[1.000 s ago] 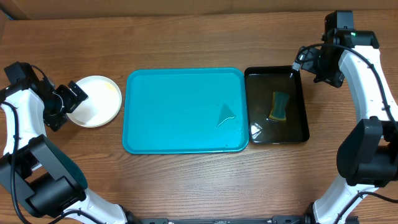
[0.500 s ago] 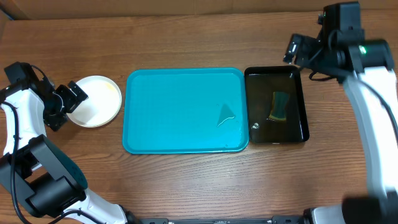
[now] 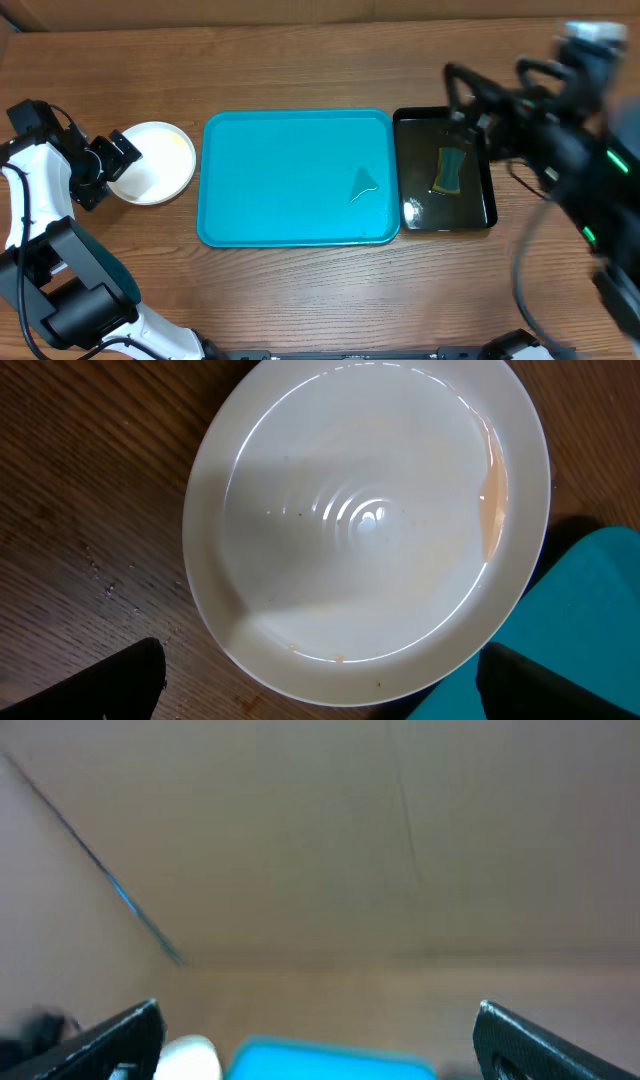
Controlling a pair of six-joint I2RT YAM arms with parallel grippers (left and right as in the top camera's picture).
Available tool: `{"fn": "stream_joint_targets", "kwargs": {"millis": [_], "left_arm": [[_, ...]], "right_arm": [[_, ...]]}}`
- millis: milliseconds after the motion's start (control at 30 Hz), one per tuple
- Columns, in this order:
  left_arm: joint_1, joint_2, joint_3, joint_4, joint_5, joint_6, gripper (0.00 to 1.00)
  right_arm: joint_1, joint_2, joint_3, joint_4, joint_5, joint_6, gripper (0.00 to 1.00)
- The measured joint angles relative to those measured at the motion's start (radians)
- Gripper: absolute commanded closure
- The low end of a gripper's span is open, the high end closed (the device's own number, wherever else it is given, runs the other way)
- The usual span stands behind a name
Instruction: Clean dirty plates on tray and stack at the side
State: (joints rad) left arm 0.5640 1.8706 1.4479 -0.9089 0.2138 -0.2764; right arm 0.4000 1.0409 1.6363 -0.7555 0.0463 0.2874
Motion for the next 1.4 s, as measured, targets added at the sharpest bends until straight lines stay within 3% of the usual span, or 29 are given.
{"fn": "stream_joint_targets", "kwargs": {"millis": [200, 467, 733, 800, 1000, 1400], "left_arm": [[0.000, 0.000, 0.000, 0.000, 0.001, 0.000, 0.00], [0.000, 0.000, 0.000, 0.000, 0.003, 0.000, 0.00], [0.000, 0.000, 0.000, 0.000, 0.003, 0.000, 0.00], [0.000, 0.000, 0.000, -0.001, 0.003, 0.000, 0.00], [0.000, 0.000, 0.000, 0.000, 0.003, 0.000, 0.00], [0.000, 0.000, 0.000, 0.000, 0.003, 0.000, 0.00]], "right_arm": [[-0.045, -0.320, -0.326, 0.349, 0.011, 0.000, 0.00], [-0.186, -0.734, -0.828, 0.529, 0.002, 0.015, 0.00], [-0.250, -0.969, -1.290, 1.134, -0.006, -0.007, 0.00], [-0.250, -0.990, -1.357, 1.196, -0.006, -0.012, 0.00], [-0.250, -1.018, -1.497, 1.230, -0.006, -0.018, 0.00], [-0.307, -1.023, -1.618, 1.099, -0.007, -0.019, 0.00]]}}
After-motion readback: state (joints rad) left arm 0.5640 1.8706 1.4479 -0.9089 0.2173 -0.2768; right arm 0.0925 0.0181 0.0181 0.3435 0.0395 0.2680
